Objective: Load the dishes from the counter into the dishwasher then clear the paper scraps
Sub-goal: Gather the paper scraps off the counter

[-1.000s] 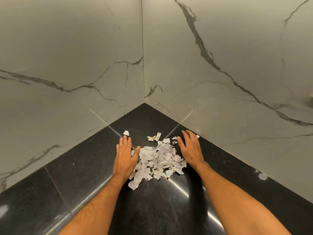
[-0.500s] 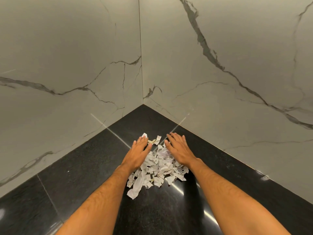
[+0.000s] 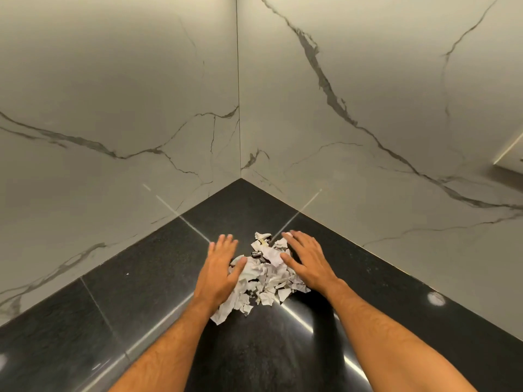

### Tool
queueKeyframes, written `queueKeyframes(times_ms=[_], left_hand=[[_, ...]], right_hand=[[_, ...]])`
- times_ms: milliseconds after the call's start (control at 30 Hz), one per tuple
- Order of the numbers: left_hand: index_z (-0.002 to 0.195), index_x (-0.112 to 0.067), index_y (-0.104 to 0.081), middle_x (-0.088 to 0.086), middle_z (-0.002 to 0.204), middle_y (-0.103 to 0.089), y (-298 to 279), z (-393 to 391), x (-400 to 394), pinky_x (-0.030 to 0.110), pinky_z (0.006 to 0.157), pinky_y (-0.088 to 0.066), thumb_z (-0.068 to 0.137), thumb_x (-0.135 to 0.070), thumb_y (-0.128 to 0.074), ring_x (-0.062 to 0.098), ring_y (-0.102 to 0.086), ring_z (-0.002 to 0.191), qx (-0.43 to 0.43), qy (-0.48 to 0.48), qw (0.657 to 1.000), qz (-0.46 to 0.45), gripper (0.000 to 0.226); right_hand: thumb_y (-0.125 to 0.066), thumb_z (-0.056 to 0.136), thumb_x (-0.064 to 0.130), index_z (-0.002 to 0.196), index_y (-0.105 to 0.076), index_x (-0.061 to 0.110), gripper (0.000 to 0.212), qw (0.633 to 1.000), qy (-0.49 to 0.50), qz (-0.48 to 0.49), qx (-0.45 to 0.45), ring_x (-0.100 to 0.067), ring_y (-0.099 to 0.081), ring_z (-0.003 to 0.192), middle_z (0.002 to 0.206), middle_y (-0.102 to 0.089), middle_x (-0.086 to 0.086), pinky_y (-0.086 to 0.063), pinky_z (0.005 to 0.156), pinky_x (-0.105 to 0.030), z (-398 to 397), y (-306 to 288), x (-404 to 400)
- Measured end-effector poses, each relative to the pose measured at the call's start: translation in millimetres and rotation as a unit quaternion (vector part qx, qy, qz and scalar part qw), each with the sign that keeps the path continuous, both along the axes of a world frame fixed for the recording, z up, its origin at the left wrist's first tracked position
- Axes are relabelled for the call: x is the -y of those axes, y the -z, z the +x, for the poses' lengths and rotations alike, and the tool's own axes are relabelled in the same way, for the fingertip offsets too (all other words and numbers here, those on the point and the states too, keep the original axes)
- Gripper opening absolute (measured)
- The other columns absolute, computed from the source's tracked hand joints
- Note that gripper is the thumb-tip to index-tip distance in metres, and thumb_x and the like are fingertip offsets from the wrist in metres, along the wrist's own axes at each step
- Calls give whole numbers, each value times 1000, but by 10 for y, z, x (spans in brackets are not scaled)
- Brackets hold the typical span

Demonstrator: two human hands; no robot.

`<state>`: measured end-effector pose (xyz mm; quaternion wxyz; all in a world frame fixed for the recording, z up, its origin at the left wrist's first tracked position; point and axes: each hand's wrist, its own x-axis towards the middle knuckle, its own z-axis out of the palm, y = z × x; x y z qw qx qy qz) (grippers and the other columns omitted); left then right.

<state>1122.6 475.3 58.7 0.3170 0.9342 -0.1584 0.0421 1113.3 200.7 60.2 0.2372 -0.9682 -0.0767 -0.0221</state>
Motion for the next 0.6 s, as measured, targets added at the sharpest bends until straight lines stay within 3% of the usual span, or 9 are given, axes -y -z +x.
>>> queueKeyframes(times_ms=[100,267,433,533,600], left_hand=[[158,-16,-11,0,166,3,133,-221,-94,39,123,11,91,-78,-8,14,12,153,-19,-129,990,59,92],[159,-16,1,1,165,14,229,-357,157,38,122,14,87,-78,4,15,19,152,-50,-119,989,66,94],[159,-20,-1,-1,167,7,215,-297,554,30,124,10,103,-59,-18,7,13,152,-75,-85,991,-69,71],[160,-21,-19,-5,167,-12,184,-322,749,29,126,-2,107,-46,-29,2,-5,152,-73,-90,974,-193,59],[156,-21,-33,-10,161,-30,94,-381,881,26,124,-18,107,-38,-35,-3,-25,147,-91,-107,945,-296,51]], right_hand=[[-13,86,89,160,-18,43,88,997,60,31,-22,-20,-9,155,169,-14,-2,1,127,-51,-74,24,7],[-6,82,91,156,-32,42,92,997,56,50,-4,-19,-15,154,162,-29,0,4,126,-50,-109,98,-348],[-16,97,67,146,-51,36,68,992,71,99,9,-15,-25,148,153,-40,3,-11,126,-47,-188,206,-747],[-28,101,50,131,-64,37,48,963,100,248,23,-4,-42,128,132,-56,13,-35,112,-34,-276,156,-911],[-38,100,42,120,-68,39,37,927,121,354,20,1,-48,121,123,-63,19,-39,104,-27,-310,121,-1020]])
